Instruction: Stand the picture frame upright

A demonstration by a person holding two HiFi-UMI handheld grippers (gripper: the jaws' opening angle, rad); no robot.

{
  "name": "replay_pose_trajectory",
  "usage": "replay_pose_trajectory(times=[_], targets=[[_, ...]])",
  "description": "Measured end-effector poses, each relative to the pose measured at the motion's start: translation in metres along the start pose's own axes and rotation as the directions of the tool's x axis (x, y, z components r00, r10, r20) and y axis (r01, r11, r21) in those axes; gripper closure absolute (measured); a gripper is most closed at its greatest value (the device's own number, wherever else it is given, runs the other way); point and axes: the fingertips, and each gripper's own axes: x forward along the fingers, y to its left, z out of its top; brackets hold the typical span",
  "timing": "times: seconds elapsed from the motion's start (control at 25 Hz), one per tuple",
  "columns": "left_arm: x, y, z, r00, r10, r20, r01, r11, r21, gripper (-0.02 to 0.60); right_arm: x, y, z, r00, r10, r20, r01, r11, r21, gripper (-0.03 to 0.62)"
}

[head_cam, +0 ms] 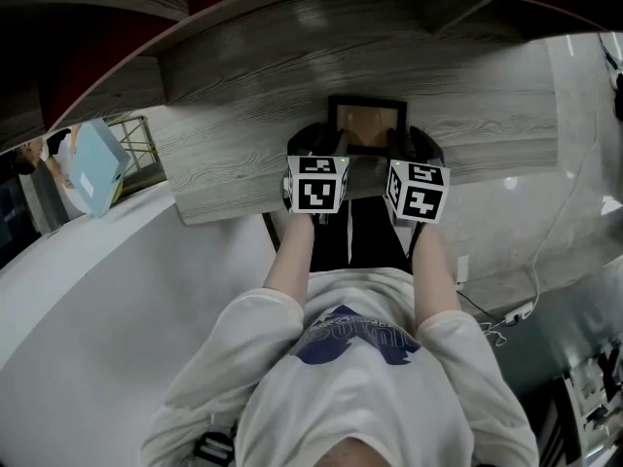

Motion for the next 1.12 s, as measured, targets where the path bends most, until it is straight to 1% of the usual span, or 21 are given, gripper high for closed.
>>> replay_pose_trajectory(times=[0.2, 0.36, 0.56, 0.68, 0.76, 0.88, 1.12], targets=[[0.0017, -0.0031, 0.0003, 1.000, -0.018, -0.008, 0.018, 1.000, -0.015, 0.405, 0.0019, 0.0004, -0.0020, 1.000, -0.003, -0.009, 0.003, 1.000, 0.008, 0.448], [0.0017, -0.0073, 0.0003, 0.999, -0.043, -0.004, 0.042, 0.998, -0.041, 0.451, 0.0026, 0.0032, -0.0020, 1.000, -0.001, -0.014, 0.001, 1.000, 0.011, 0.471], [0.0020, -0.0062, 0.0005, 0.999, -0.050, 0.004, 0.050, 0.996, -0.074, 0.465, 0.0025, 0.0034, -0.0019, 1.000, 0.001, -0.010, 0.000, 1.000, 0.029, 0.481], [0.0018, -0.0026, -0.0001, 0.999, -0.047, 0.007, 0.048, 0.994, -0.103, 0.499, 0.0024, 0.0029, -0.0027, 1.000, 0.007, -0.010, -0.007, 0.999, 0.037, 0.487], [0.0015, -0.0018, -0.0004, 0.999, -0.049, 0.006, 0.050, 0.992, -0.112, 0.503, 0.0021, 0.0016, -0.0029, 1.000, 0.004, -0.009, -0.003, 0.999, 0.043, 0.497], [0.0006, -0.0016, -0.0001, 0.998, -0.054, 0.014, 0.056, 0.992, -0.117, 0.505, 0.0012, -0.0009, -0.0037, 1.000, -0.001, -0.008, 0.001, 0.998, 0.058, 0.525], [-0.0058, -0.0030, 0.0081, 0.997, -0.068, 0.046, 0.072, 0.993, -0.093, 0.506, -0.0044, -0.0015, -0.0020, 1.000, 0.007, 0.012, -0.008, 0.995, 0.099, 0.528]])
